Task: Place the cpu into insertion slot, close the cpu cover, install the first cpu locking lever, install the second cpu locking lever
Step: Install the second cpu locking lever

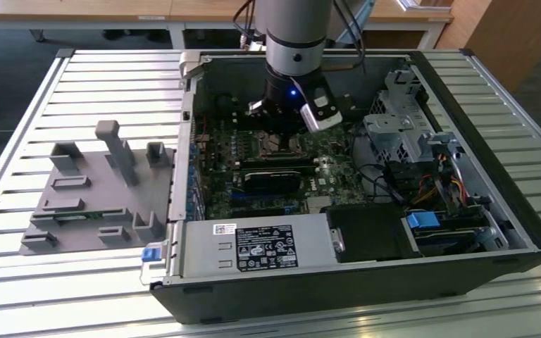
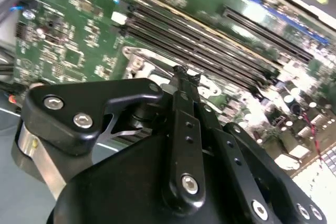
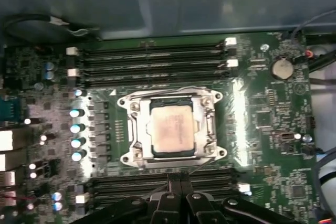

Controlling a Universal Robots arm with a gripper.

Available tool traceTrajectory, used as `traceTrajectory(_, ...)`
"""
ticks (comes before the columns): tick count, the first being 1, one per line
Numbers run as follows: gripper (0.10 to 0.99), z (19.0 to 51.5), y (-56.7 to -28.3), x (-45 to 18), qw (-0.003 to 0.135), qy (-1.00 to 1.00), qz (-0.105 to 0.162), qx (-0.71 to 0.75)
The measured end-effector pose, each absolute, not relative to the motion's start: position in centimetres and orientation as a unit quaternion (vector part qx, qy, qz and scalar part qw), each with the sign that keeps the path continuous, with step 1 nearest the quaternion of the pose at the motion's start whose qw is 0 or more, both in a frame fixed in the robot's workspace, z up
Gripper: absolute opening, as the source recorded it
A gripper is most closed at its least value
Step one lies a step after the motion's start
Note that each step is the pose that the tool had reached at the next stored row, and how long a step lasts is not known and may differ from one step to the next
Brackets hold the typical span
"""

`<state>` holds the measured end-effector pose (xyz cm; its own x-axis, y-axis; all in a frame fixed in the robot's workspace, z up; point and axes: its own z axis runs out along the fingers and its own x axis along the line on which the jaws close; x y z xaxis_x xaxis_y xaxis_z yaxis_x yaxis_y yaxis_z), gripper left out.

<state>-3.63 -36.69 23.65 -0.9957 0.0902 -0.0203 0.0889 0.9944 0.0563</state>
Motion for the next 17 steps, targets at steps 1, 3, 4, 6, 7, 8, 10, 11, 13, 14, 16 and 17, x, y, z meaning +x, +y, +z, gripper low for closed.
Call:
traceTrajectory(1, 0.106, 23.6, -36.7, -3.9, 0.011, 0.999, 0.028, 0.045)
traceTrajectory(3, 0.106, 23.6, -36.7, -4.3, 0.011, 0.999, 0.028, 0.045)
traceTrajectory(4, 0.106, 23.6, -36.7, -4.4, 0.011, 0.999, 0.028, 0.045)
traceTrajectory(6, 0.106, 23.5, -36.7, -4.5, 0.011, 0.999, 0.028, 0.045)
traceTrajectory(7, 0.106, 23.5, -36.7, -4.5, 0.011, 0.999, 0.029, 0.045)
traceTrajectory(8, 0.106, 23.4, -36.7, -4.5, 0.010, 0.998, 0.030, 0.045)
traceTrajectory(10, 0.106, 23.3, -36.8, -4.5, 0.009, 0.998, 0.031, 0.045)
traceTrajectory(11, 0.106, 23.2, -36.8, -4.5, 0.009, 0.998, 0.031, 0.045)
traceTrajectory(13, 0.106, 22.9, -36.8, -4.6, 0.009, 0.998, 0.031, 0.045)
traceTrajectory(14, 0.106, 22.8, -36.8, -4.7, 0.009, 0.998, 0.031, 0.045)
traceTrajectory(16, 0.106, 22.5, -36.8, -4.9, 0.009, 0.998, 0.032, 0.045)
traceTrajectory(17, 0.106, 22.4, -36.9, -5.0, 0.009, 0.998, 0.032, 0.045)
